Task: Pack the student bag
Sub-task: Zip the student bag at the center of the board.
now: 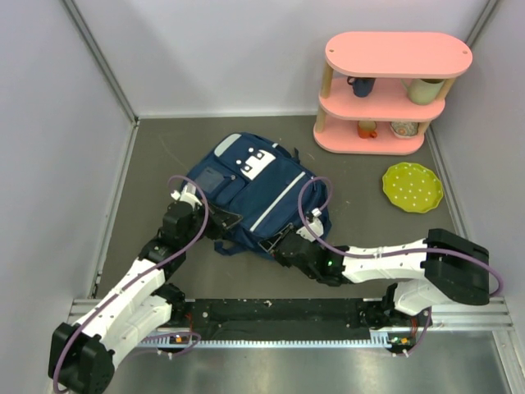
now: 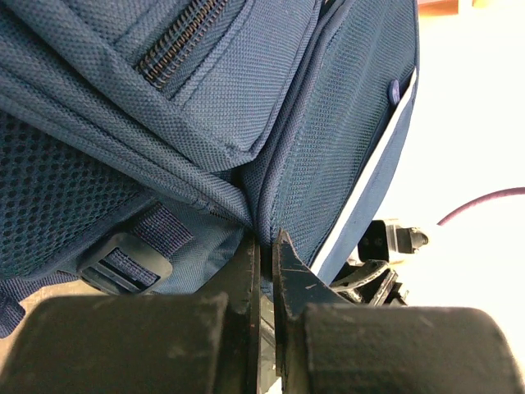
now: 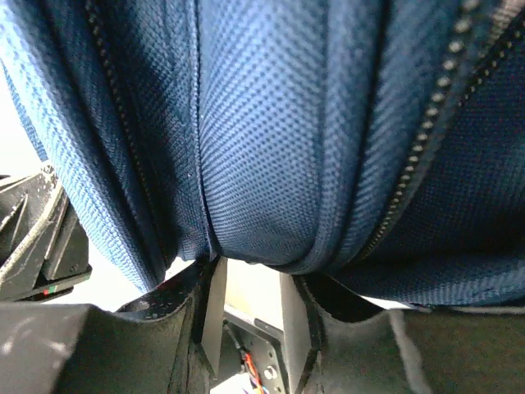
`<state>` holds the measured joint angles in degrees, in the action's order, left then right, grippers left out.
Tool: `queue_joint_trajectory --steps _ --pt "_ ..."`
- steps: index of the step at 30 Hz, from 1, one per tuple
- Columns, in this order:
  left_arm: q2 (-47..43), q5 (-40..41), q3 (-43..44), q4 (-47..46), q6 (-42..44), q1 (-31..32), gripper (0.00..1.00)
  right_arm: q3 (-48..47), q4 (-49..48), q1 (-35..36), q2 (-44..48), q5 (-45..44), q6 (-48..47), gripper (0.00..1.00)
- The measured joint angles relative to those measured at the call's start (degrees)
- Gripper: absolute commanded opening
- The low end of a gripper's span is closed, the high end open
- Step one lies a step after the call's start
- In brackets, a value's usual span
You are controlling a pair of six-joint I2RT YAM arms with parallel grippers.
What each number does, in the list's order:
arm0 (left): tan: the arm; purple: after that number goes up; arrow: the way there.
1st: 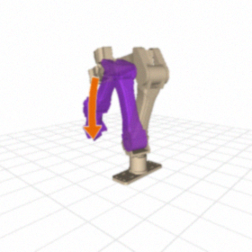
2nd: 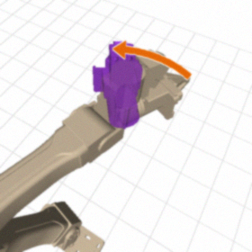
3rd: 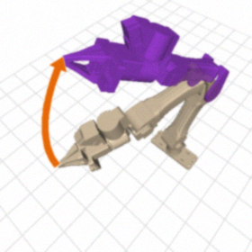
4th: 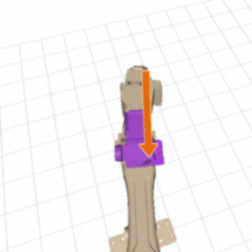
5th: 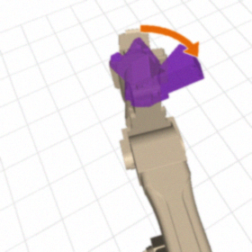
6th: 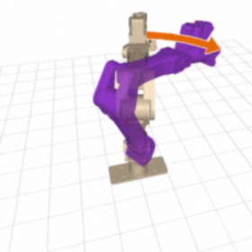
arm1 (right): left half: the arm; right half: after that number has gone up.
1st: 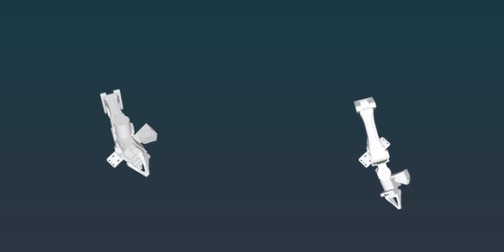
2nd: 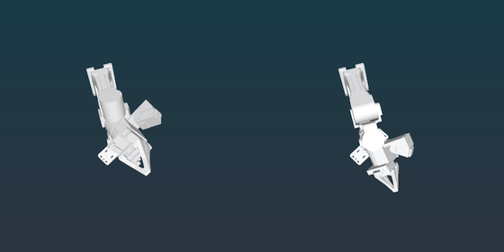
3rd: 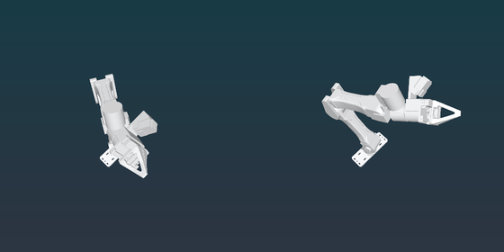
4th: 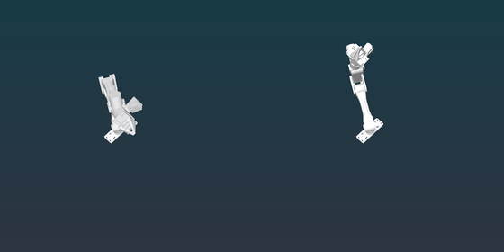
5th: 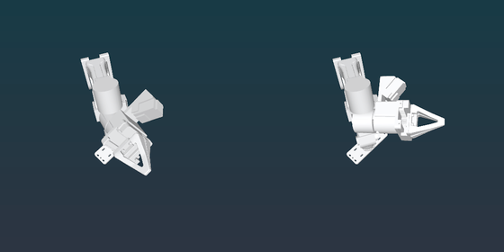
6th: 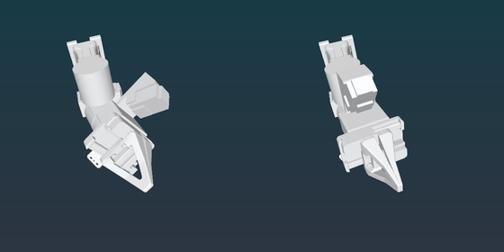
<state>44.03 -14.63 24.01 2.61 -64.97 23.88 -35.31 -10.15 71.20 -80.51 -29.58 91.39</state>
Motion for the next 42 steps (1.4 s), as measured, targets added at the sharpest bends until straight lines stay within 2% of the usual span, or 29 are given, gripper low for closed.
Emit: queue_joint_trajectory --steps 9,12,14,17,22,27,30,31,32,36,38,42 --pt "-0.07 -1.14 0.0 0.0 -0.35 0.02 0.0 0.04 0.85 0.72 -0.09 -4.09 1.46 0.31" --pt "-0.07 -1.4 0.0 0.0 -0.48 0.11 0.0 0.04 1.88 0.76 0.37 -4.61 2.23 0.37" --pt "-0.07 -1.42 0.0 -0.07 -0.79 0.22 0.0 0.09 2.93 0.76 1.11 -4.81 2.82 0.37" --pt "-0.07 -1.42 0.0 -0.31 -1.05 0.31 0.0 1.25 3.85 0.79 2.86 -5.07 4.07 0.35" --pt "-0.04 -1.36 0.0 -0.46 -1.09 0.31 0.0 3.13 6.16 0.79 5.09 -6.82 5.95 0.24" --pt "-0.02 -1.46 0.0 -0.83 -1.18 0.28 0.0 3.19 8.31 0.79 5.18 -9.42 6.4 0.29" --pt "-0.02 -1.6 0.0 -1.11 -1.33 0.28 0.0 3.19 8.5 0.79 5.18 -10.6 6.64 0.27" --pt "0.0 -1.66 0.0 -1.16 -1.38 0.28 0.0 3.19 8.5 0.79 5.18 -10.91 6.64 0.26" --pt "0.0 -1.73 0.0 -1.2 -1.4 0.28 0.0 3.19 8.52 0.79 5.18 -11.02 6.62 0.17" --pt "0.17 -2.08 0.0 -1.33 -1.38 0.31 0.0 3.17 8.48 0.79 5.46 -11.87 5.64 0.04" --pt "0.31 -2.21 0.0 -1.36 -1.38 0.28 0.0 3.1 8.5 0.79 5.53 -12.13 4.66 0.0" --pt "0.37 -2.23 0.0 -1.29 -0.87 0.28 0.0 2.89 8.52 0.79 5.6 -12.13 1.49 0.0"
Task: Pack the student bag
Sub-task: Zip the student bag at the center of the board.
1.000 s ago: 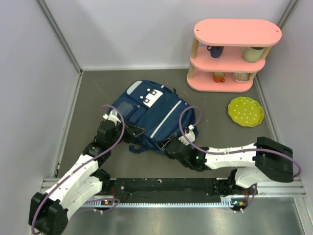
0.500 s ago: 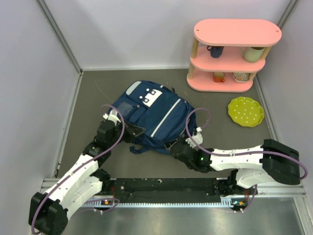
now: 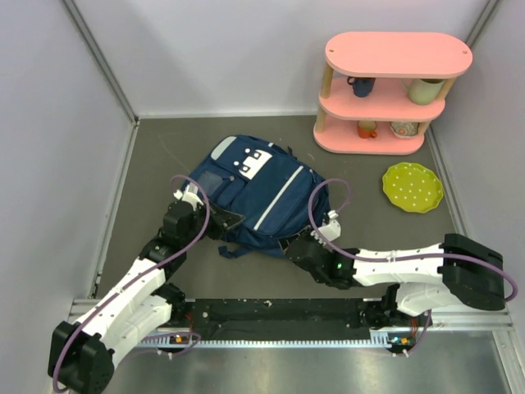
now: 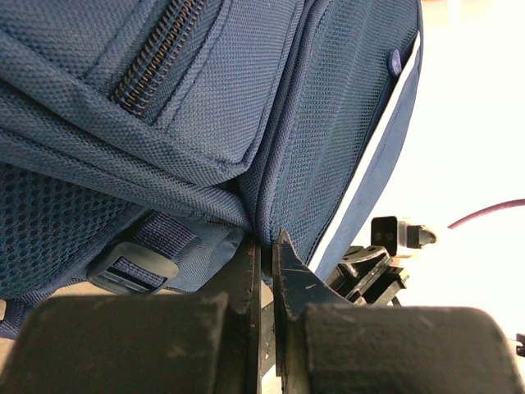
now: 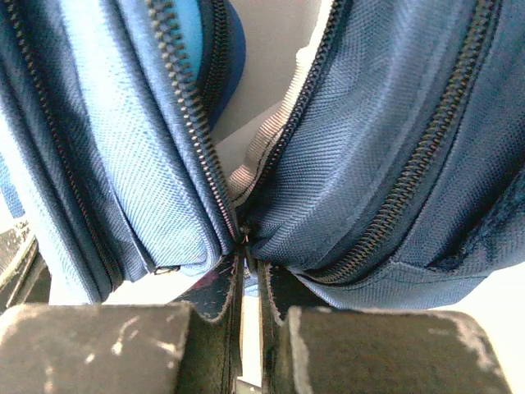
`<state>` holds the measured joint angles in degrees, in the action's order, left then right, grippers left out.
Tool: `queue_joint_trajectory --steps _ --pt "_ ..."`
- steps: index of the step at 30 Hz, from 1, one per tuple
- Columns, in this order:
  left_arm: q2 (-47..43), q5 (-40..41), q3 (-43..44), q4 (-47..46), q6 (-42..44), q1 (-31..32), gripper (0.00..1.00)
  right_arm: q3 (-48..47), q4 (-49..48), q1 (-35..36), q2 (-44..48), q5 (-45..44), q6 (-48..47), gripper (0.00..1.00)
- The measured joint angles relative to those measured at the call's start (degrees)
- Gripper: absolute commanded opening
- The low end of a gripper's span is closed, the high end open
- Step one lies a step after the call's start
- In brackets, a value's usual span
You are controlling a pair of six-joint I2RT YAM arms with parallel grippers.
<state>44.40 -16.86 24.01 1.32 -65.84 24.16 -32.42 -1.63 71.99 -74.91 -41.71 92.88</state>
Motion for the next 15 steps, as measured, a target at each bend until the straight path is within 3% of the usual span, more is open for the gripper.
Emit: queue_joint_trajectory --steps 15 --pt "-0.98 -0.02 3.13 5.07 7.08 0.24 0.0 -0.37 7.82 -0.92 14.82 9.97 -23.28 0.0"
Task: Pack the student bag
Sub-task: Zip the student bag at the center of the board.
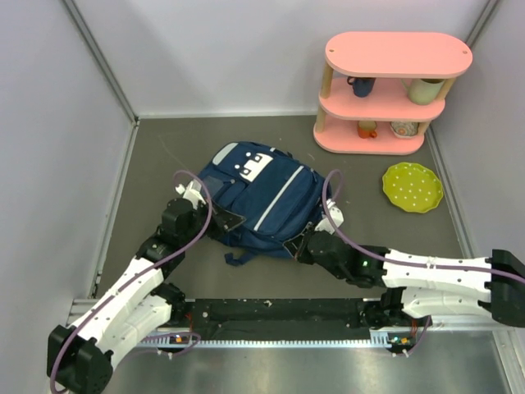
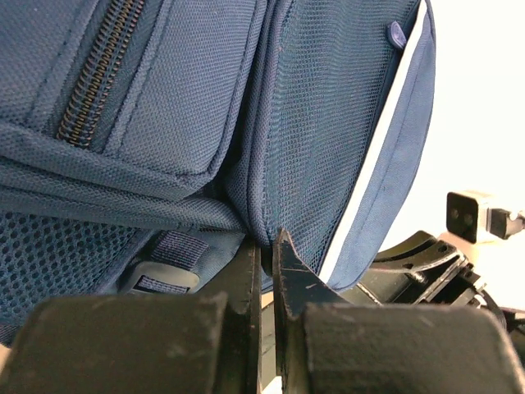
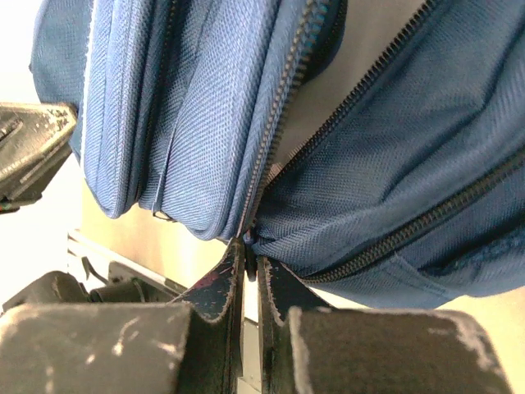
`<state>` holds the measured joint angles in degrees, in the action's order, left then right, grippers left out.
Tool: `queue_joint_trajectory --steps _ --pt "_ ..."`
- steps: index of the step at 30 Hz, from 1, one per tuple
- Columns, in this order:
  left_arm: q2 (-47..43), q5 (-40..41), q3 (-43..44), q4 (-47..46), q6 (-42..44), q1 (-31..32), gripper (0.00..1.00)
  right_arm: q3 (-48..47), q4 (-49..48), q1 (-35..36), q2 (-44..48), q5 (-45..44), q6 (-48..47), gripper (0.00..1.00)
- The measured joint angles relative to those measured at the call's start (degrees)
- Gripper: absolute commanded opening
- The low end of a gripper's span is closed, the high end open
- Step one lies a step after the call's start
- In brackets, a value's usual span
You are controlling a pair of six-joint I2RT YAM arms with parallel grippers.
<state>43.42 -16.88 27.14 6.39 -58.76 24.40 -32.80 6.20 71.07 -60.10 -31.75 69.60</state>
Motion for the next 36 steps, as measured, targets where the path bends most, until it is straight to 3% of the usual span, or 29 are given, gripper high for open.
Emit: queue_joint_trajectory --steps 5,12,13,18,24,27,29,31,33,36 --pt "1.07 -1.79 0.81 1.29 2.34 -0.11 0.0 0.0 1.36 -3.65 0.79 8.7 -6.19 0.01" --pt "3.08 -5.09 0.81 0.24 3.32 -1.09 0.0 0.04 1.57 -4.98 0.2 13.31 -6.93 0.18" --pt "3.26 -5.25 0.81 0.15 3.32 -1.18 0.0 0.04 1.62 -4.98 -0.15 13.46 -6.62 0.28" --pt "3.1 -5.66 -1.2 -1.77 2.97 -1.46 0.0 0.07 0.61 -5.14 -3.37 13.73 -2.49 0.42" --pt "2.69 -5.66 -1.81 -2.49 2.75 -1.51 0.0 0.22 -1.55 -5.51 -5.88 14.01 0.72 0.42" --pt "2.69 -5.6 -2.21 -2.91 2.54 -1.55 0.0 0.44 -2.43 -5.6 -6.78 14.32 2.12 0.24" --pt "2.69 -5.55 -2.45 -2.95 2.32 -1.55 0.0 0.46 -2.67 -5.62 -7.56 14.49 2.93 0.21" --pt "2.64 -5.38 -2.51 -2.97 2.19 -1.62 0.0 0.46 -2.8 -5.64 -8.44 14.67 3.82 0.23" --pt "2.56 -5.35 -2.54 -2.97 2.05 -1.62 0.0 0.46 -3.02 -5.64 -9.27 14.97 4.61 0.32" --pt "2.54 -5.35 -2.78 -3.23 1.79 -1.62 0.0 0.42 -3.21 -5.44 -10.21 15.34 5.75 0.33"
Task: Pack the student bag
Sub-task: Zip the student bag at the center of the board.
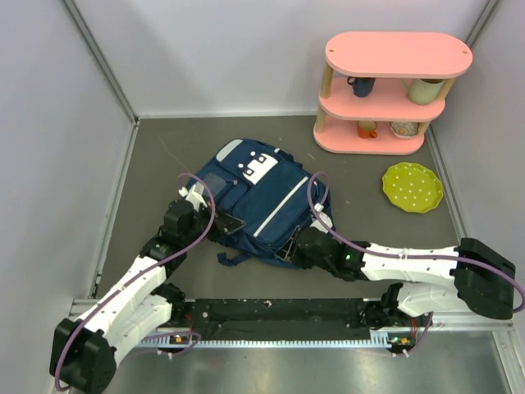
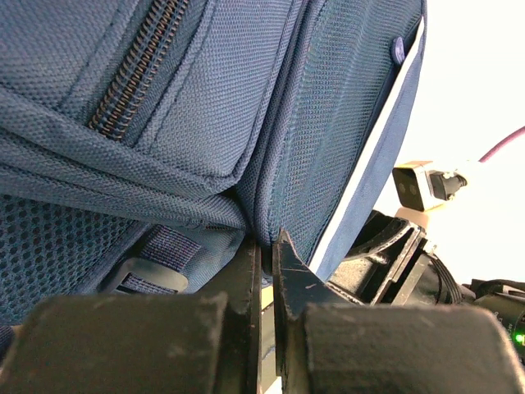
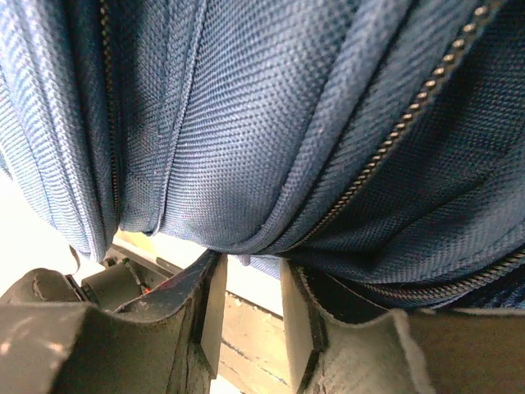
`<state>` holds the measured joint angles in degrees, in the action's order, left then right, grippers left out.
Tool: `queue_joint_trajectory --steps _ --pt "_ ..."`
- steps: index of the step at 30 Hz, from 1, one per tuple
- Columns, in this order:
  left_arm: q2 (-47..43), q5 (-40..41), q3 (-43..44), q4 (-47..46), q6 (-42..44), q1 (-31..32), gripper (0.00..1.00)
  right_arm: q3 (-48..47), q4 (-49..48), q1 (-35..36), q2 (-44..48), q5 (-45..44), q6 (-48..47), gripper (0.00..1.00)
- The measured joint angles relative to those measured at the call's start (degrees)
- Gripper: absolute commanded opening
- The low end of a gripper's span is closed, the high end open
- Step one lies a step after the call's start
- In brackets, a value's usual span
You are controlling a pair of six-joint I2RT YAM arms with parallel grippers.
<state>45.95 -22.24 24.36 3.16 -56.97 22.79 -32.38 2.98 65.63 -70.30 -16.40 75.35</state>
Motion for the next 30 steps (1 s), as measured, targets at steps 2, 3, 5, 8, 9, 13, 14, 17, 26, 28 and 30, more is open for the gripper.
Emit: queue_joint_trajectory --steps 2,3,5,8,9,13,14,17,26,28,30 --pt "0.0 0.0 -0.17 -0.13 -0.13 0.0 0.0 -0.04 0.0 0.26 -0.17 0.02 0.98 0.36" --pt "0.0 -0.02 -0.17 -0.15 -0.17 0.0 0.0 -0.04 -0.07 0.46 -0.2 0.0 1.68 0.38" --pt "0.0 -0.02 -0.17 -0.2 -0.33 0.0 0.0 -0.04 -0.39 0.81 -0.17 -0.02 2.82 0.39" --pt "0.0 -0.09 -0.17 -0.22 -0.39 0.0 0.0 0.02 -0.87 1.14 -0.11 -0.02 4.44 0.39" --pt "0.0 -0.09 -0.17 -0.24 -0.48 0.0 0.0 0.02 -1.11 1.14 -0.09 -0.02 4.9 0.38" --pt "-0.07 -0.07 -0.17 -0.5 -0.61 0.0 0.0 0.04 -1.77 1.14 -0.11 0.0 6.45 0.27" --pt "-0.09 -0.07 -0.17 -0.52 -0.61 0.0 0.0 0.07 -2.03 1.14 -0.15 0.02 6.97 0.25" --pt "-0.09 -0.07 -0.17 -0.55 -0.76 0.0 0.0 0.07 -3.17 1.36 -0.66 0.02 8.44 0.25" --pt "-0.09 -0.04 -0.22 -0.55 -1.4 0.0 0.0 -1.25 -3.26 2.67 -3.76 -1.18 15.17 0.24" --pt "-0.09 -0.04 -0.24 -0.55 -1.42 0.0 0.0 -1.62 -3.32 3.23 -4.44 -2.12 17.05 0.21" --pt "-0.09 -0.04 -0.26 -0.55 -1.44 0.0 0.0 -1.7 -3.34 3.39 -4.7 -2.75 18.43 0.2"
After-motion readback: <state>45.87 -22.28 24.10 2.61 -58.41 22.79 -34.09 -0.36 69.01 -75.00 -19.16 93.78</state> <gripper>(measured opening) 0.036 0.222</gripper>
